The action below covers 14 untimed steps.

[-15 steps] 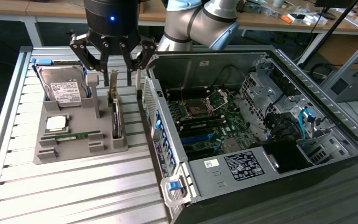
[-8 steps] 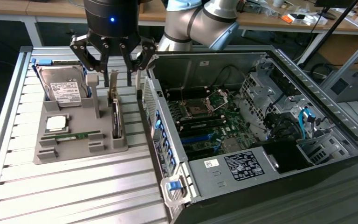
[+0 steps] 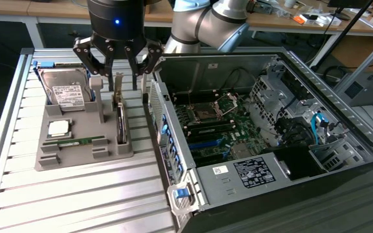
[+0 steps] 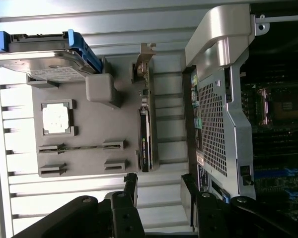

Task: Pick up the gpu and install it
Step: 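Pick up the gpu and move the gpu toward the slot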

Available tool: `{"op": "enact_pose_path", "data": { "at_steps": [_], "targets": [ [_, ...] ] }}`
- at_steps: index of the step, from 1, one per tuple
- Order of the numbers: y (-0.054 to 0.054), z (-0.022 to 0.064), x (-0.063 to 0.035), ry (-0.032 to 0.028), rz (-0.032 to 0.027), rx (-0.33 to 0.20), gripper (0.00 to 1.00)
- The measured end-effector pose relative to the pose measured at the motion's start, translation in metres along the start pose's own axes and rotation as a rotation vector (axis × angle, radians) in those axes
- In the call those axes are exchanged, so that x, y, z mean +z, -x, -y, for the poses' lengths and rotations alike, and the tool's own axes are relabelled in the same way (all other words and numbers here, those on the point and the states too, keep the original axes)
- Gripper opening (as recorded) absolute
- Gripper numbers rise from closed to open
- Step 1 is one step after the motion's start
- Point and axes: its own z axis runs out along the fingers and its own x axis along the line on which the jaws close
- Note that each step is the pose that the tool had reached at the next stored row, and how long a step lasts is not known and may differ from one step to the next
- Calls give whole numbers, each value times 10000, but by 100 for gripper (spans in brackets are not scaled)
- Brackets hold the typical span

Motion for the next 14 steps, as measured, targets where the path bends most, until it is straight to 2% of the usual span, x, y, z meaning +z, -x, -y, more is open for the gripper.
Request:
{"op": "enact_pose_path", "data": {
  "at_steps": [14],
  "targets": [
    [-1,2,40,0,1,0,48]
  ]
}}
